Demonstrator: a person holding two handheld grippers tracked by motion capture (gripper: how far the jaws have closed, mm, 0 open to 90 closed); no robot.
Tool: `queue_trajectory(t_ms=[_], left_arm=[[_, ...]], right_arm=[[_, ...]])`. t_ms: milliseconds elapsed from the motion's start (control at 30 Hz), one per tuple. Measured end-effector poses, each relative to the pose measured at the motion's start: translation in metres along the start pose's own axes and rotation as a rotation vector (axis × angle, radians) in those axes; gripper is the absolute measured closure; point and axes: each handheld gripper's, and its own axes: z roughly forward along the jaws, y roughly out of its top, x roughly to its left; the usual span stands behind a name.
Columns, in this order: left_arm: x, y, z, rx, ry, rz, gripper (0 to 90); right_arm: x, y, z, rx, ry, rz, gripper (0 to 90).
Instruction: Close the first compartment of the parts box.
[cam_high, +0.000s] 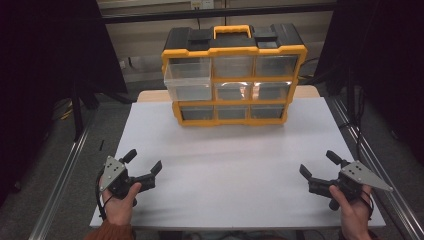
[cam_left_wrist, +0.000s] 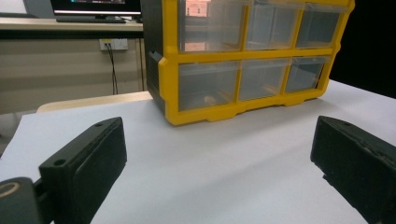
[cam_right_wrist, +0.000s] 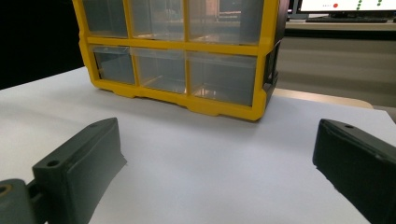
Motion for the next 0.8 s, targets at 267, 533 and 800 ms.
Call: queue_trajectory(t_ms=[267,533,800], left_arm=[[-0.007,0.005,-0.005,-0.007,-0.038,-0.009,2.8],[-0.016,0.015,-0.003,-0.014,-0.099,-0.042,2.7],[-0.025,0.031,-0.004,-0.031,-0.096,0.021,2.8]], right_arm=[[0.001,0.001,0.002,0.003,0.016,-0.004,1.4],[0.000,0.001,0.003,0.002,0.017,-0.004,1.4],[-0.002,0.000,-0.001,0.006,0.011,0.011,1.4]])
